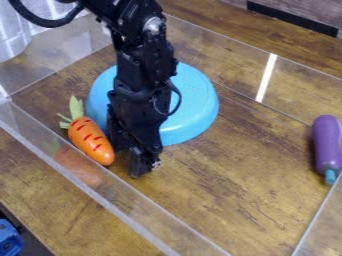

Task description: Move the carrot to the left side

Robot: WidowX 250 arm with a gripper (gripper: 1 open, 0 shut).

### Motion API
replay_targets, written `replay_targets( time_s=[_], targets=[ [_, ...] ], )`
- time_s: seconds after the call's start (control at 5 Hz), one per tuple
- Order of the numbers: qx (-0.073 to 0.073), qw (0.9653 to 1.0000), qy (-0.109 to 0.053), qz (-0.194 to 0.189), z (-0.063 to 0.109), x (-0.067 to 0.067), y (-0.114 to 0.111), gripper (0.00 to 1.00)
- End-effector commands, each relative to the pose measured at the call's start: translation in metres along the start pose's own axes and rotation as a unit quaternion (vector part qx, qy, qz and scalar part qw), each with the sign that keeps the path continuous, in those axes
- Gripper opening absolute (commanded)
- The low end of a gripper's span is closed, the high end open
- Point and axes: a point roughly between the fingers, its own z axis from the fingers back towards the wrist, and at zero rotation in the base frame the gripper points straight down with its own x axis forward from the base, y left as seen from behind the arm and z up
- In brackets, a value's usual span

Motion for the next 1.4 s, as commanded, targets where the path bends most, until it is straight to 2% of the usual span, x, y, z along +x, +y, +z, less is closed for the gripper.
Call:
replay_targets(
  time_s=[0.0, 0.2, 0.6, 1.0, 1.2],
  targets=[
    [0.005, 0.9997, -0.023, 0.007, 0.019, 0.009, -0.003, 0.00],
    [0.006, 0.9997, -0.022, 0.013, 0.024, 0.016, -0.006, 0.00],
    [0.007, 0.9995, -0.026, -0.016, 0.012, 0.023, 0.000, 0.00],
    [0.006, 0.9964, -0.034, -0.077, 0.007, 0.025, 0.014, 0.00],
    [0.006, 0.9956, -0.035, -0.086, 0.005, 0.026, 0.020, 0.00]
  ],
)
